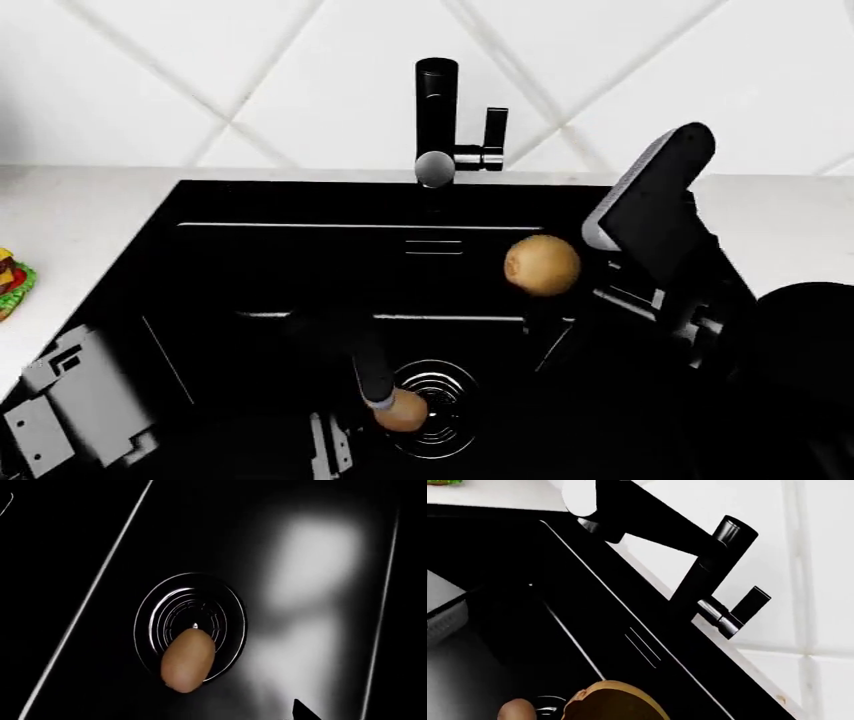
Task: Pick up the fruits and vegetables and place them in the sink. Turn on the sink faucet to wash them. Then turn the sink off and put them in the tray.
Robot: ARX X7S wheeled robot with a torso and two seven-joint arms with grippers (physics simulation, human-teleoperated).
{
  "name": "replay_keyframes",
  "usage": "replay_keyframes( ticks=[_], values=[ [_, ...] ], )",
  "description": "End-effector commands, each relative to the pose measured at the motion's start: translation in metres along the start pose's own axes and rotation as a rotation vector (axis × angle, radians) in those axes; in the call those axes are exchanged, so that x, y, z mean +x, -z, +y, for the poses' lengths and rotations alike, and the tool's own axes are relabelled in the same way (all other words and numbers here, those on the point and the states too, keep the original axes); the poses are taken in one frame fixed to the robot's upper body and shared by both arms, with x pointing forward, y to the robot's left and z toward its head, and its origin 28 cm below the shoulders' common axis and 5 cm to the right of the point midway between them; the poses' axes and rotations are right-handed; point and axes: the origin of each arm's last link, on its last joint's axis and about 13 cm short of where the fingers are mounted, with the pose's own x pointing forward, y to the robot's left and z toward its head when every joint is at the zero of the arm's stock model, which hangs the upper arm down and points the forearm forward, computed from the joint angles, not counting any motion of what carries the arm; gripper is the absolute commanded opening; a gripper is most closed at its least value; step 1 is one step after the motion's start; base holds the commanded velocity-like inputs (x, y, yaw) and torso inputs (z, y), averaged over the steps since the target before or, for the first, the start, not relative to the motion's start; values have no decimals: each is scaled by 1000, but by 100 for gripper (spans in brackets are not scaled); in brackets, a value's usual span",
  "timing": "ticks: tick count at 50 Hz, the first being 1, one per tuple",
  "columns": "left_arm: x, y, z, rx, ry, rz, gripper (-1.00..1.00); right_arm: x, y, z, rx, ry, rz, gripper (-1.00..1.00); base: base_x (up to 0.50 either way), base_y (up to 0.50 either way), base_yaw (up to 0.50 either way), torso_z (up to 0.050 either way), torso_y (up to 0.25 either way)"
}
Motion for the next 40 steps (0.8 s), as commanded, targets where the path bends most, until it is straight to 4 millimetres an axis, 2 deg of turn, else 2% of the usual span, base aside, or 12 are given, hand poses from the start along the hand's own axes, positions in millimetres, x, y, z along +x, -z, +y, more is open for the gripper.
replay_keyframes(
  ticks=[1, 7, 14, 34, 40],
  values=[
    [-36, -4, -3, -12, -123, -40, 100, 15, 7, 2, -25, -62, 77, -100, 0, 0, 0, 0, 0],
    [-50, -8, -1, -16, -169, -53, 100, 26, 16, 7, -26, -104, 118, -100, 0, 0, 0, 0, 0],
    [-56, -13, 4, -28, -172, -53, 100, 41, 24, 13, -38, -157, 167, -100, 0, 0, 0, 0, 0],
    [-61, -16, 3, -26, -174, -56, 100, 77, 61, 33, -7, -237, 244, -100, 0, 0, 0, 0, 0],
    [-61, -16, 4, -25, -172, -56, 100, 82, 68, 40, 13, -301, 274, -100, 0, 0, 0, 0, 0]
  ],
)
